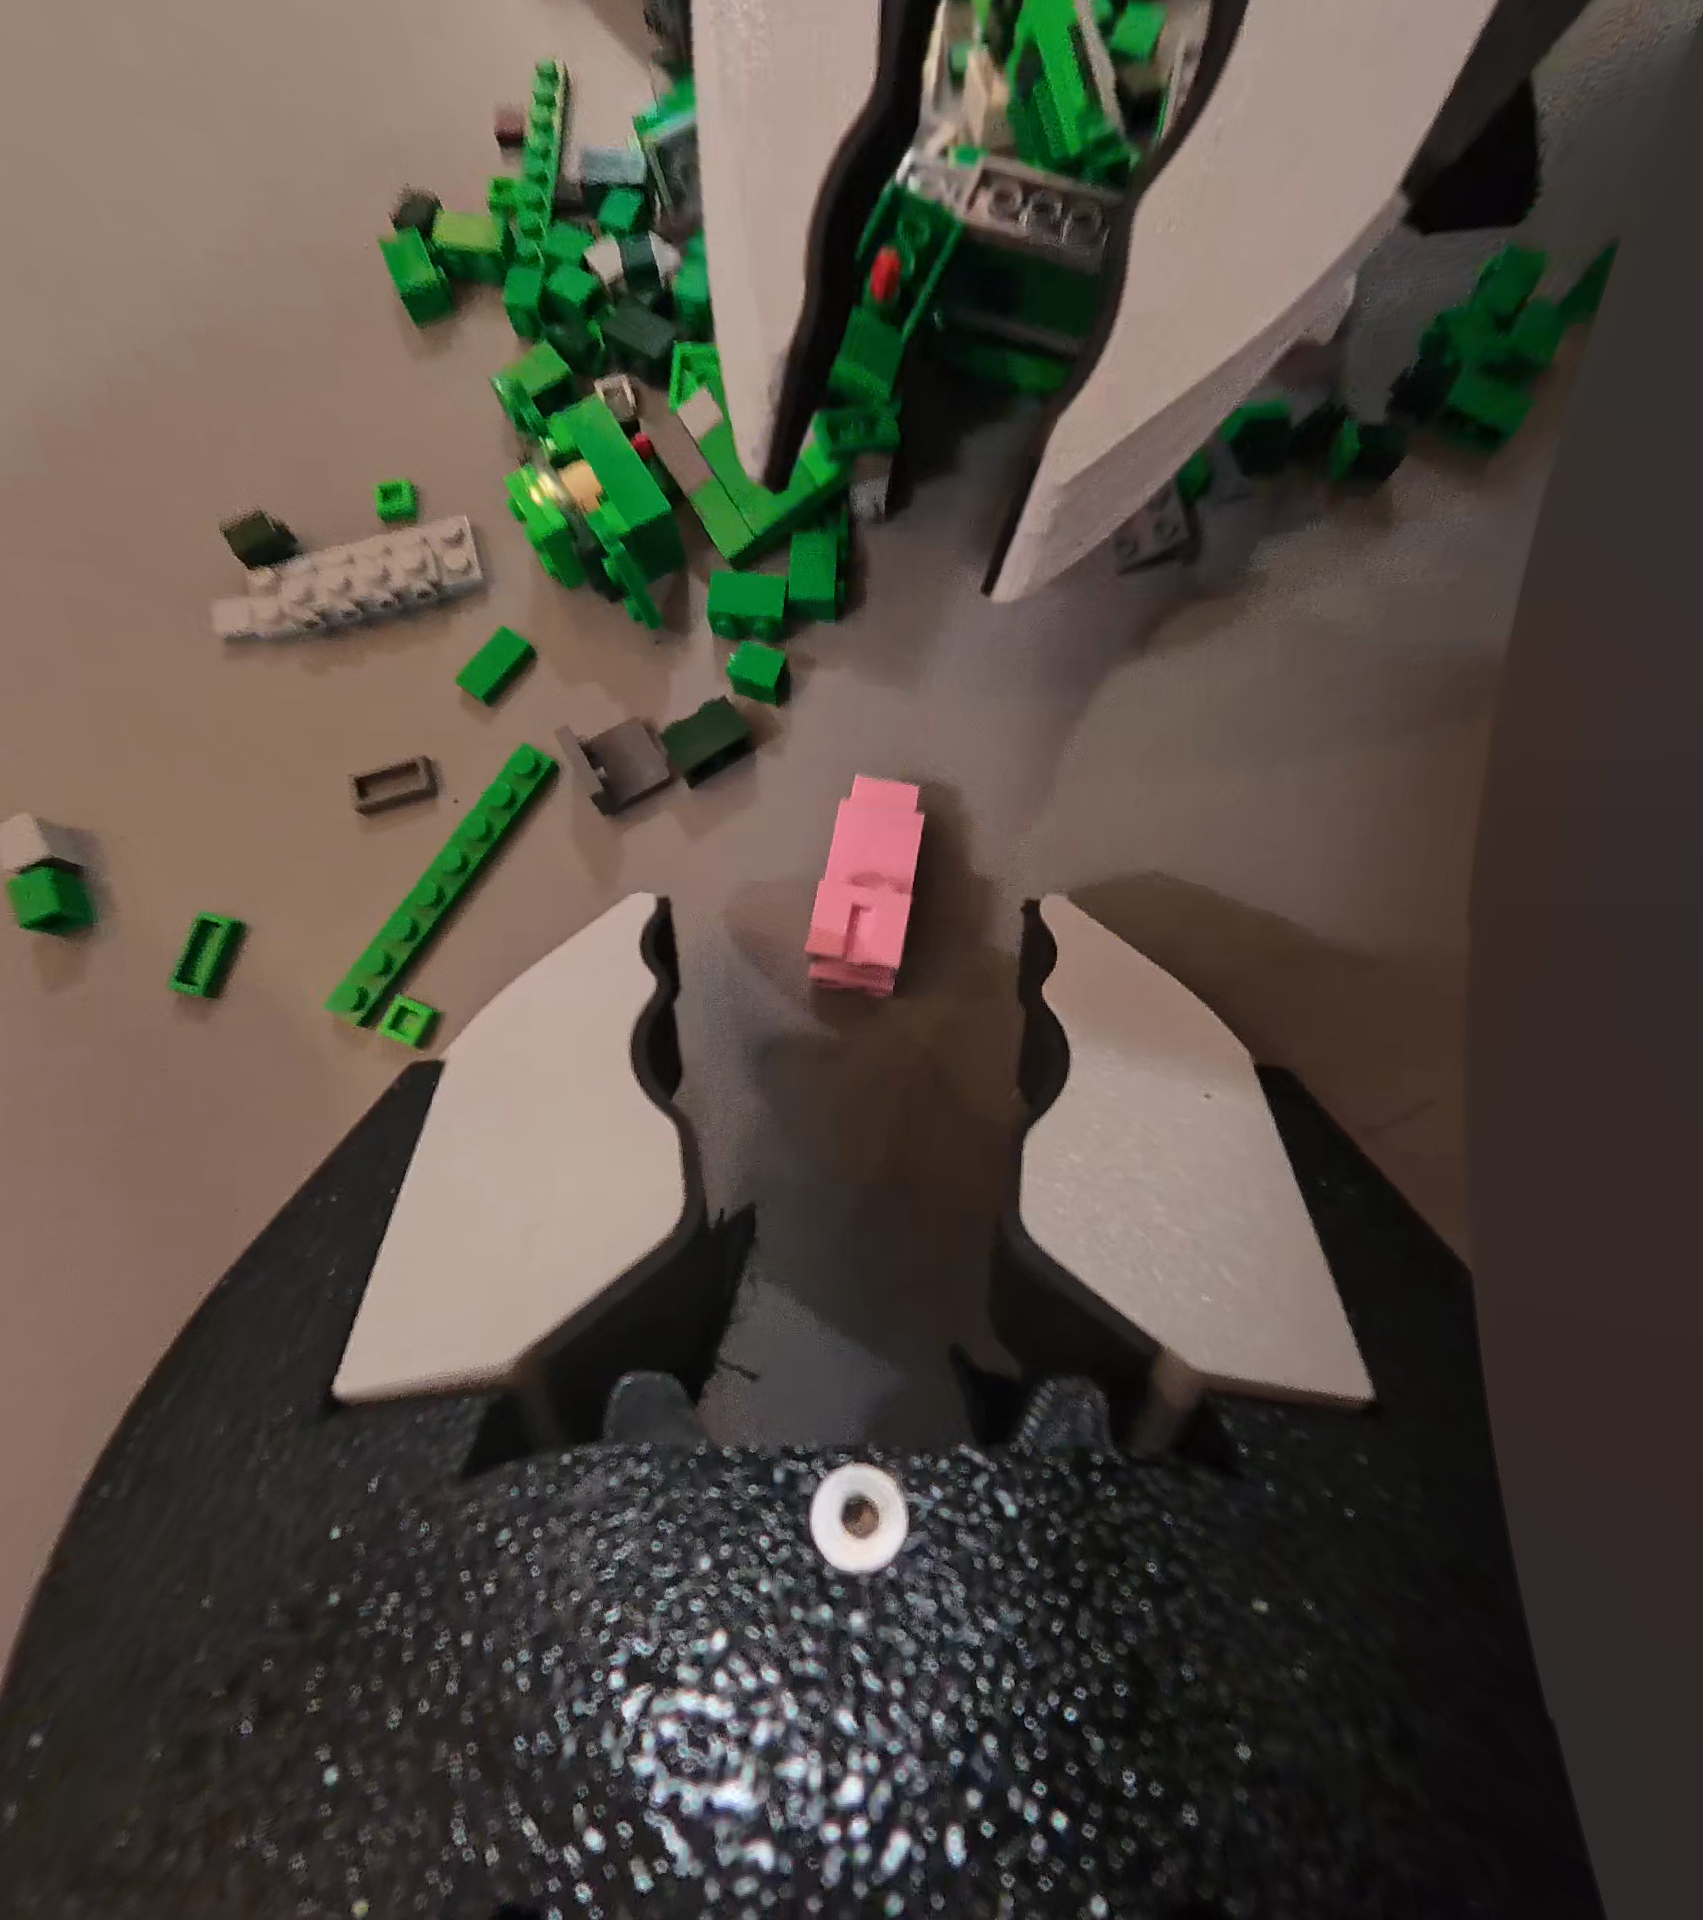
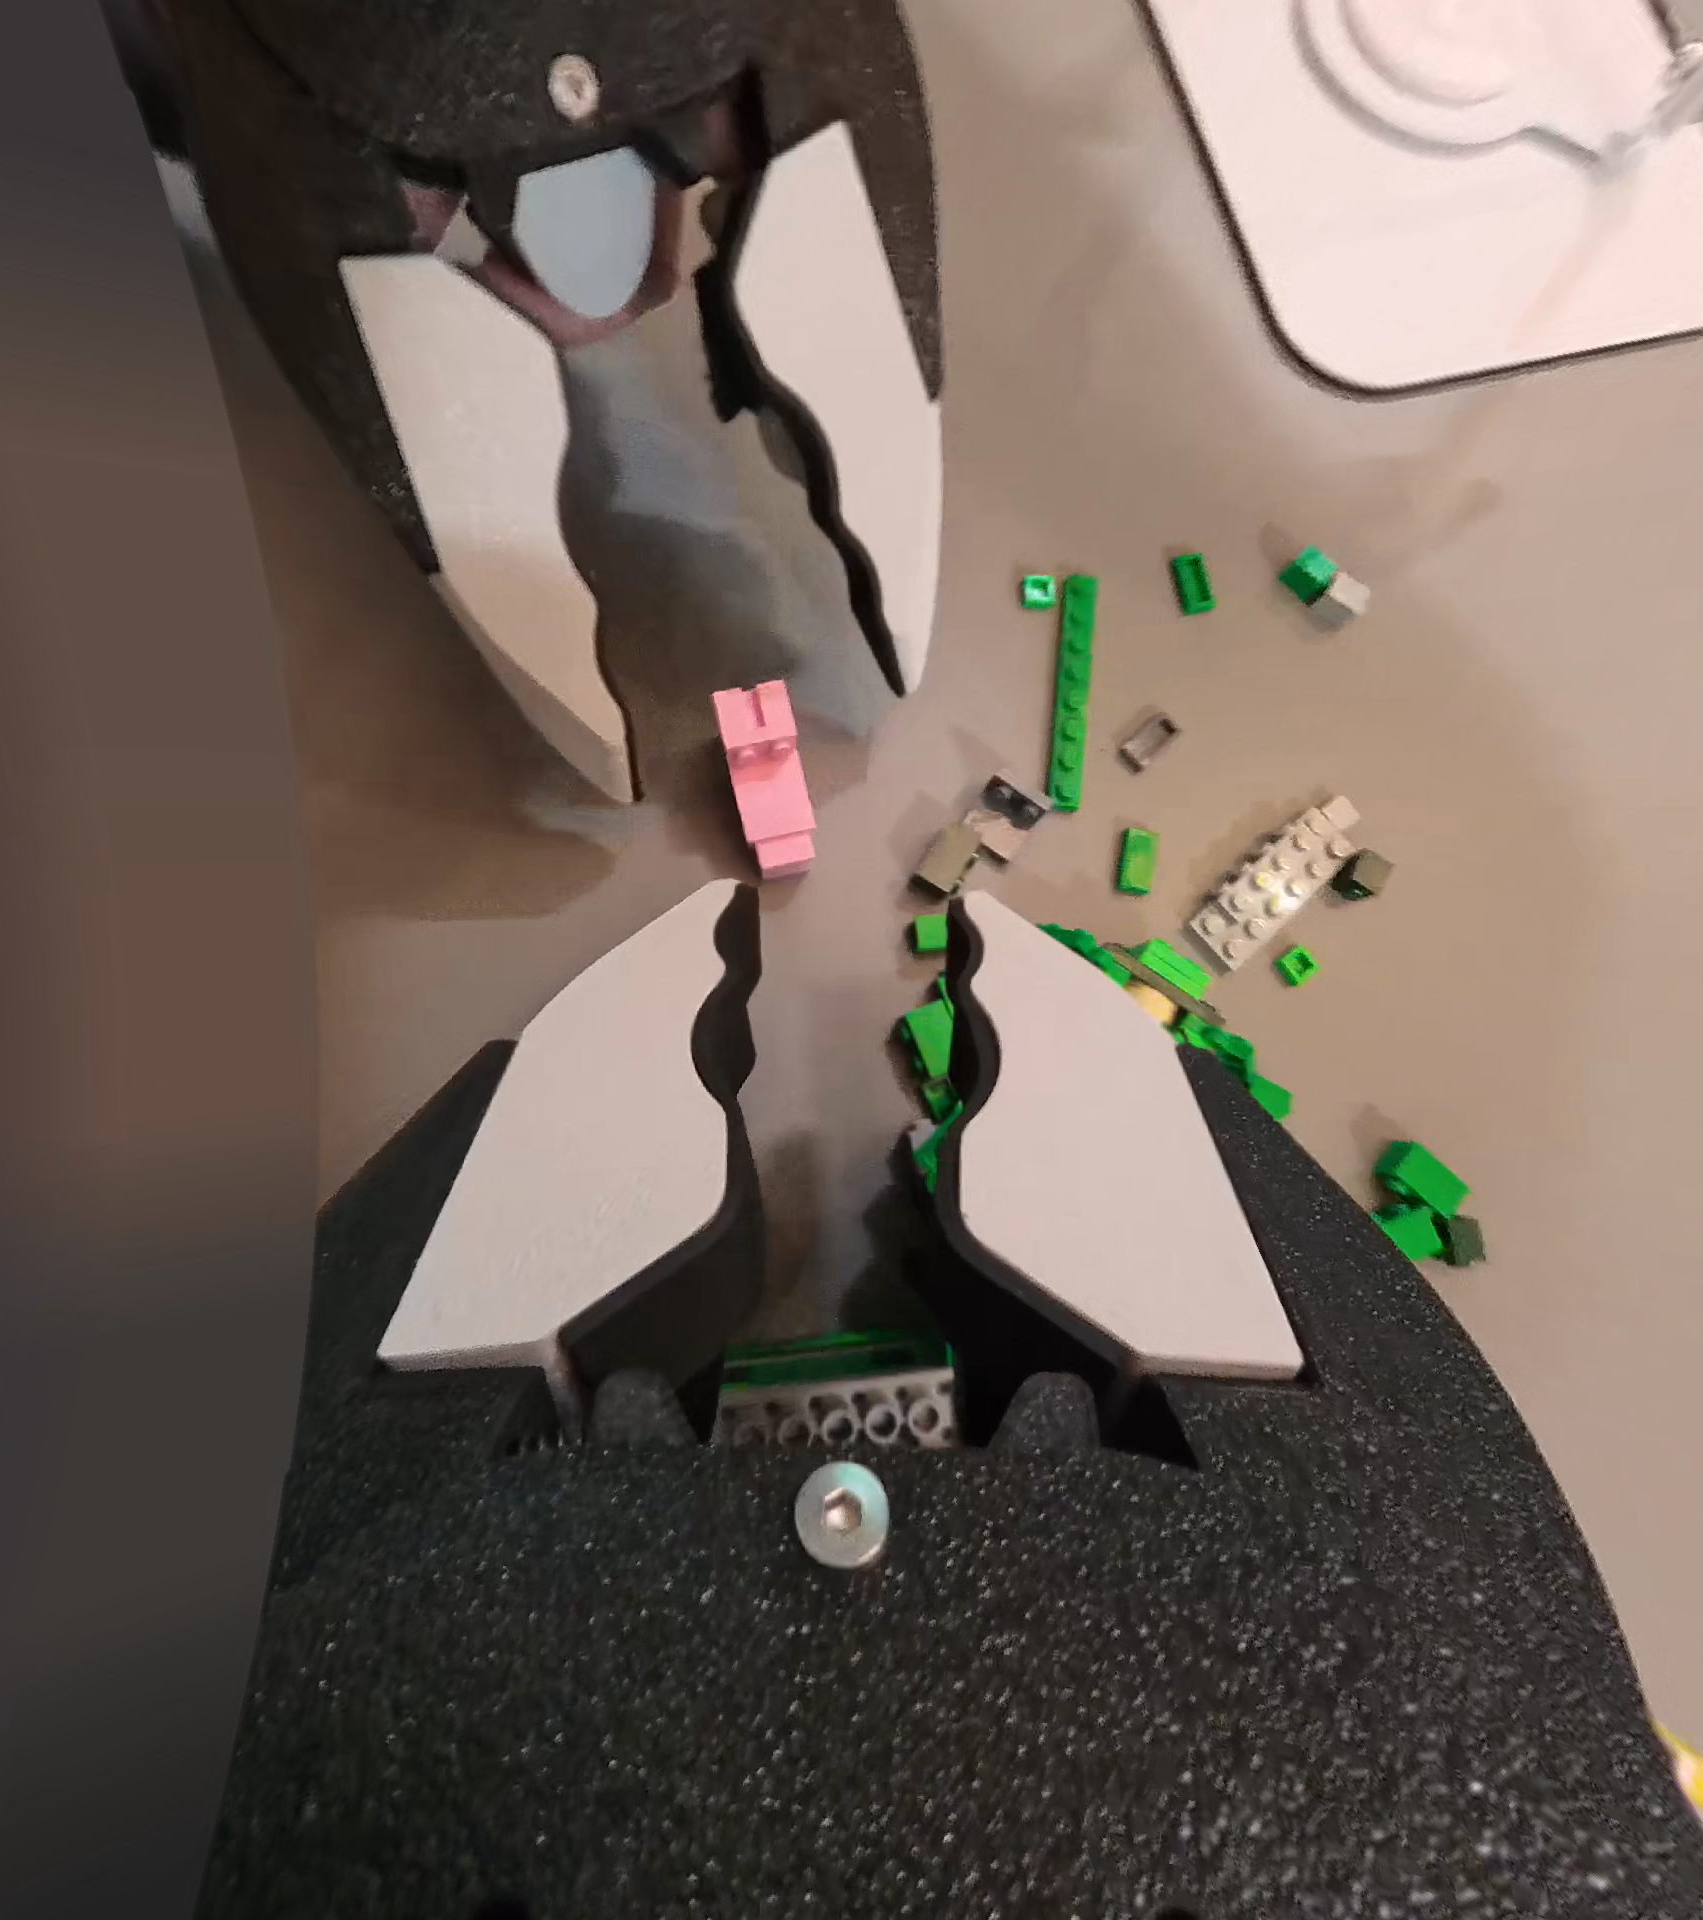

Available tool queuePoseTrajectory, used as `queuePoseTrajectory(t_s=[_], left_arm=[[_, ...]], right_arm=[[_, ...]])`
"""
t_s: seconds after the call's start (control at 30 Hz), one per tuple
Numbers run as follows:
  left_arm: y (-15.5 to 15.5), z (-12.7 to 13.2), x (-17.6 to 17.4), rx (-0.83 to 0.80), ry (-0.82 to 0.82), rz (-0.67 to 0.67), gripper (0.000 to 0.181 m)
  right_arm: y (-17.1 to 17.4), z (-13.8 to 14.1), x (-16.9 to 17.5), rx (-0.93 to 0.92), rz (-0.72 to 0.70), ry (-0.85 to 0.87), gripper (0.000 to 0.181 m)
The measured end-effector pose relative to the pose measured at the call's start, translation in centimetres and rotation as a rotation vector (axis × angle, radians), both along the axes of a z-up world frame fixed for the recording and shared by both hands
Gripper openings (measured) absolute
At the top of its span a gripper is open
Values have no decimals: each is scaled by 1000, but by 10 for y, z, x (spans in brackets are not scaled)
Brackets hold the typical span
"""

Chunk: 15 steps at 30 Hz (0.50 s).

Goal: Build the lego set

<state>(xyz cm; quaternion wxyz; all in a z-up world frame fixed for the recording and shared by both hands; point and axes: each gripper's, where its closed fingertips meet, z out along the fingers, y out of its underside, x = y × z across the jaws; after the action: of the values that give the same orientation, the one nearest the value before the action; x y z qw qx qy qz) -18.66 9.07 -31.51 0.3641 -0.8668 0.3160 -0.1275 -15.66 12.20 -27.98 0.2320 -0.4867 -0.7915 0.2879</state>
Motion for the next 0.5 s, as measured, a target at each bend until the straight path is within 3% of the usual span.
queuePoseTrajectory(t_s=[0.07,0.27,0.5], left_arm=[[1,6,4,35,1,-4,65],[1,-12,3,6,123,-12,54],[4,-12,-3,-15,116,28,20]], right_arm=[[3,3,4,-1,-10,-2,35],[11,6,6,-11,-19,-3,34],[20,23,-21,20,-113,38,33]])
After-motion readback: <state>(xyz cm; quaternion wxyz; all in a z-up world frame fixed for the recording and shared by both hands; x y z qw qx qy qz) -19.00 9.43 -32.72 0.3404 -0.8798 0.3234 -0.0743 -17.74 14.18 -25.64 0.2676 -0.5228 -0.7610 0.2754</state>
